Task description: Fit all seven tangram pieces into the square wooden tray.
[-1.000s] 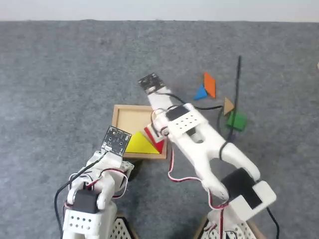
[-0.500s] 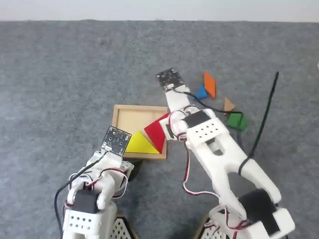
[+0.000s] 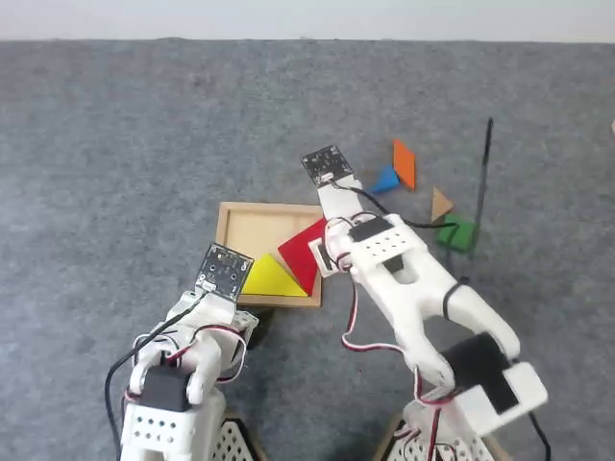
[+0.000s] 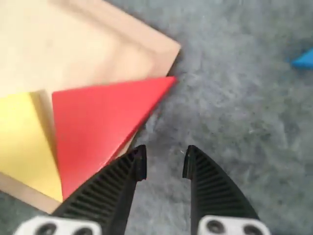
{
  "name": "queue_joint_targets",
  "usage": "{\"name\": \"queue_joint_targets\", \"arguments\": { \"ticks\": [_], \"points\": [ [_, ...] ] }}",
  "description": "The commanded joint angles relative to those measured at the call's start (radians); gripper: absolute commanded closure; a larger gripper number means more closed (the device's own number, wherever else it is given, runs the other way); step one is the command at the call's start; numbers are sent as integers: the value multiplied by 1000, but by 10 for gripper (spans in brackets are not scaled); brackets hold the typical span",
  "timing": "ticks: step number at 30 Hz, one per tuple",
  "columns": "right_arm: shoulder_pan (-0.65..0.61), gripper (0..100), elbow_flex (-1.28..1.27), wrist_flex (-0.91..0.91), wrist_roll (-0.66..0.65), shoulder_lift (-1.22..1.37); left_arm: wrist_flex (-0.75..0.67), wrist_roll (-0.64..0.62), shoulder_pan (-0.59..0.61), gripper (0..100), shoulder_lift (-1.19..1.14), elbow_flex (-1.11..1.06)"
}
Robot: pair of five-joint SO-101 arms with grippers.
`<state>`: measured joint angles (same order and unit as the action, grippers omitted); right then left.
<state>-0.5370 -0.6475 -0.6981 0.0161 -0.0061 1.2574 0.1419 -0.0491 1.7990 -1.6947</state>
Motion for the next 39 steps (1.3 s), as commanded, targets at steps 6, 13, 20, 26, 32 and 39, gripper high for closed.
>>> {"name": "queue_joint_targets", "arguments": {
  "ticks": [6, 13, 20, 26, 32, 39],
  "points": [
    [-67, 854, 107, 19, -11, 62, 5, -6, -8, 720, 17, 12],
    [-62, 854, 133, -5, -9, 101, 5, -6, -8, 720, 17, 12],
    [-68, 854, 97, -13, -6, 10, 5, -6, -8, 720, 17, 12],
    [-70, 854, 86, -8, -8, 58, 5, -6, -8, 720, 17, 12],
    [-102, 854, 91, -7, -8, 70, 5, -6, -8, 720, 17, 12],
    [-97, 854, 101, -8, -11, 82, 5, -6, -8, 720, 17, 12]
  ]
}}
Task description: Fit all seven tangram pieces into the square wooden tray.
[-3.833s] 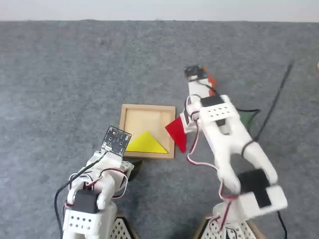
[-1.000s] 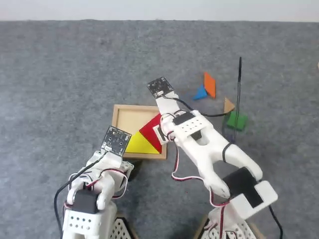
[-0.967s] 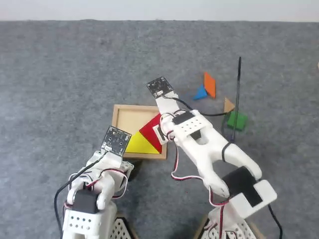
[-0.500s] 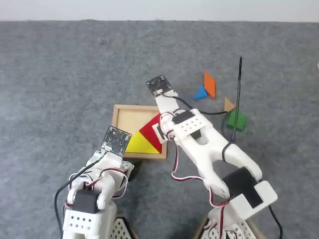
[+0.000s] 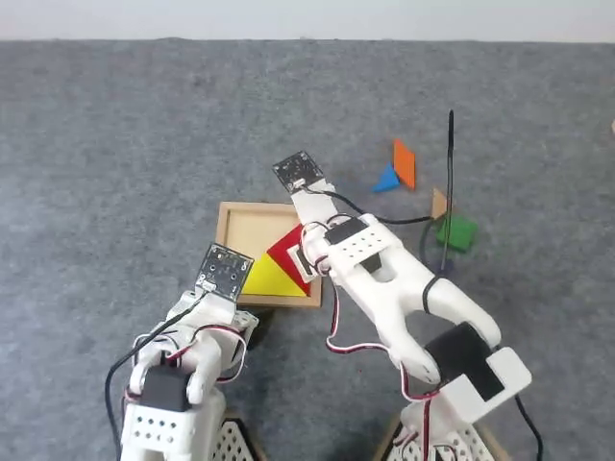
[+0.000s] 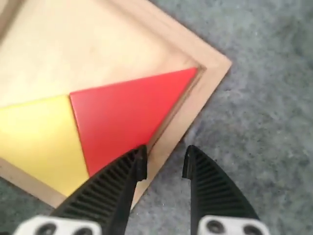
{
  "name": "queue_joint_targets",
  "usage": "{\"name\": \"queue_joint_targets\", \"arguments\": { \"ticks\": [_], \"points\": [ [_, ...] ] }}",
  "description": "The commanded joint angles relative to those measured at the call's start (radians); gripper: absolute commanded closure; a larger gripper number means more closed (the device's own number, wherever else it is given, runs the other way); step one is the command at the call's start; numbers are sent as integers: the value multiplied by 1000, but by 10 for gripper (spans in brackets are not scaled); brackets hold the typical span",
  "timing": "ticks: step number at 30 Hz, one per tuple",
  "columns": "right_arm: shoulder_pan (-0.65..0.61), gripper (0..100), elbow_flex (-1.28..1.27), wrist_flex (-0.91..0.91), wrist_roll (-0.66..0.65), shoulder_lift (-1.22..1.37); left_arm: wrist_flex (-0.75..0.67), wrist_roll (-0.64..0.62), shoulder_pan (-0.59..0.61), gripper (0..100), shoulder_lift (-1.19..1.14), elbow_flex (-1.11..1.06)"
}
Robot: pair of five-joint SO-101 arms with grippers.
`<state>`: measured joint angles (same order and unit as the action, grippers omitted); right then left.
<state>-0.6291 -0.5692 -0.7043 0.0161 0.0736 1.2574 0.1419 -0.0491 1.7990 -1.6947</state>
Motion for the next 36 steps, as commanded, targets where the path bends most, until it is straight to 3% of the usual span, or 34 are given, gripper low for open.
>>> {"name": "queue_joint_targets", "arguments": {
  "ticks": [1, 14, 29, 36],
  "points": [
    [-5, 854, 25, -2, -11, 8, 5, -6, -8, 720, 17, 12],
    [56, 854, 109, -110, -91, 97, 5, -6, -8, 720, 17, 12],
    [326, 855, 94, -193, -138, 93, 5, -6, -8, 720, 17, 12],
    [372, 855, -89, -143, -135, -99, 5, -6, -8, 720, 17, 12]
  ]
}}
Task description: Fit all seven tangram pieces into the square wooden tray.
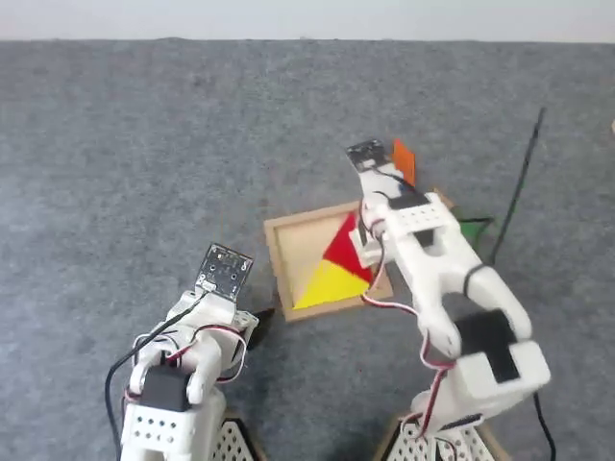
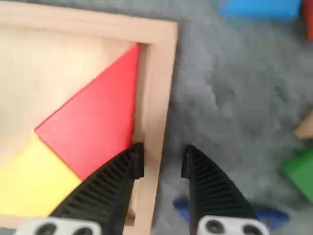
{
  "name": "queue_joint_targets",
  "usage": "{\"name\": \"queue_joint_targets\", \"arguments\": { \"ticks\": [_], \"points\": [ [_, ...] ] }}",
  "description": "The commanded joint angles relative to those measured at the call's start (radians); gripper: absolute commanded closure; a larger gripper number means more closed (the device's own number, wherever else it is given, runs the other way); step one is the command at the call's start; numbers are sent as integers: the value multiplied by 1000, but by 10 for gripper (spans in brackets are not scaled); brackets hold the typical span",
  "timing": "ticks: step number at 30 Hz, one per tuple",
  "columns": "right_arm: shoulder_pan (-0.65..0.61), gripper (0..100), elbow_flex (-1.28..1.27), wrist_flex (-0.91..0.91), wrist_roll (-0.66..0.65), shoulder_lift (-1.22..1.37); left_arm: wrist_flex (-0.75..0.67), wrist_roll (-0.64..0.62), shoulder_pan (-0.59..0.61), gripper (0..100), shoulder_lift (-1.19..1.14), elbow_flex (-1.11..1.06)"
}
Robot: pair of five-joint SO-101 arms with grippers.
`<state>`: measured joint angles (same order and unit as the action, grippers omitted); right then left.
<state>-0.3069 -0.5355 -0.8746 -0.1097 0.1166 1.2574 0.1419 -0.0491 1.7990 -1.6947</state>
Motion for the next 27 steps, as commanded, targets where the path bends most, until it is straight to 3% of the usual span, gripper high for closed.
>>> {"name": "queue_joint_targets", "arguments": {
  "ticks": [1, 6, 13, 20, 27],
  "points": [
    [51, 855, -166, 39, -12, -188, 5, -6, -8, 720, 17, 12],
    [47, 855, -292, 48, -11, -404, 5, -6, -8, 720, 17, 12],
    [31, 851, -267, 48, -11, -611, 5, -6, -8, 720, 17, 12],
    [-59, 851, -101, 84, -3, -374, 5, -6, -8, 720, 17, 12],
    [-67, 851, 72, 125, 23, -77, 5, -6, -8, 720, 17, 12]
  ]
}}
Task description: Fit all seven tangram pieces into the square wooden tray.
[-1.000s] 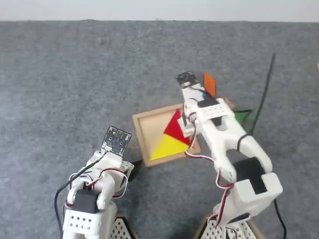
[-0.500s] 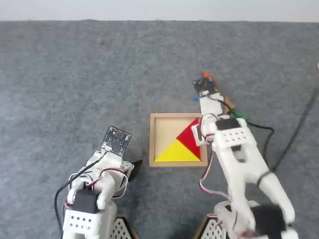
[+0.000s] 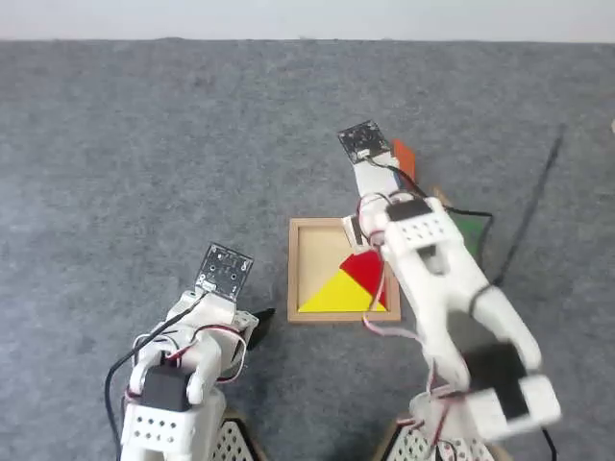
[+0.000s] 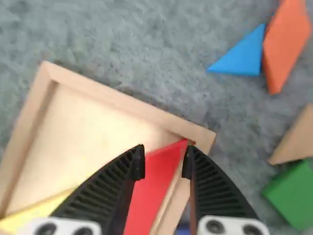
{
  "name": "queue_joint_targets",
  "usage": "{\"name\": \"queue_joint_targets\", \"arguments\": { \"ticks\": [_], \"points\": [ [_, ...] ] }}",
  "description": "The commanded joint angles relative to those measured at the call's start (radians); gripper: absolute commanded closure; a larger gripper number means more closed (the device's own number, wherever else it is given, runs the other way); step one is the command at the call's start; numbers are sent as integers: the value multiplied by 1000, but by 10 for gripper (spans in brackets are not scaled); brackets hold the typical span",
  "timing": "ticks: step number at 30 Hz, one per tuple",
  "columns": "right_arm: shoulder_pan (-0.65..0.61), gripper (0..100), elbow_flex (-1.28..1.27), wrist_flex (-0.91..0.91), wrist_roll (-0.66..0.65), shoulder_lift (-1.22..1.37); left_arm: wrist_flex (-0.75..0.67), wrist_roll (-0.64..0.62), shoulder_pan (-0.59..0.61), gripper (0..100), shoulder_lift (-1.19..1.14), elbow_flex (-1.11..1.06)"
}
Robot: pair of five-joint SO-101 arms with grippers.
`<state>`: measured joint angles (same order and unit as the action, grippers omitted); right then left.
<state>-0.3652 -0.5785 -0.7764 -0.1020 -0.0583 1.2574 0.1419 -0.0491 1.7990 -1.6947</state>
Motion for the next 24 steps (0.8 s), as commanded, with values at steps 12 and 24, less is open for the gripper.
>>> {"name": "queue_joint_targets", "arguments": {
  "ticks": [12, 24],
  "points": [
    [7, 853, 69, -24, -26, 131, 5, -6, -8, 720, 17, 12],
    [151, 853, 64, -51, -48, 88, 5, -6, -8, 720, 17, 12]
  ]
}}
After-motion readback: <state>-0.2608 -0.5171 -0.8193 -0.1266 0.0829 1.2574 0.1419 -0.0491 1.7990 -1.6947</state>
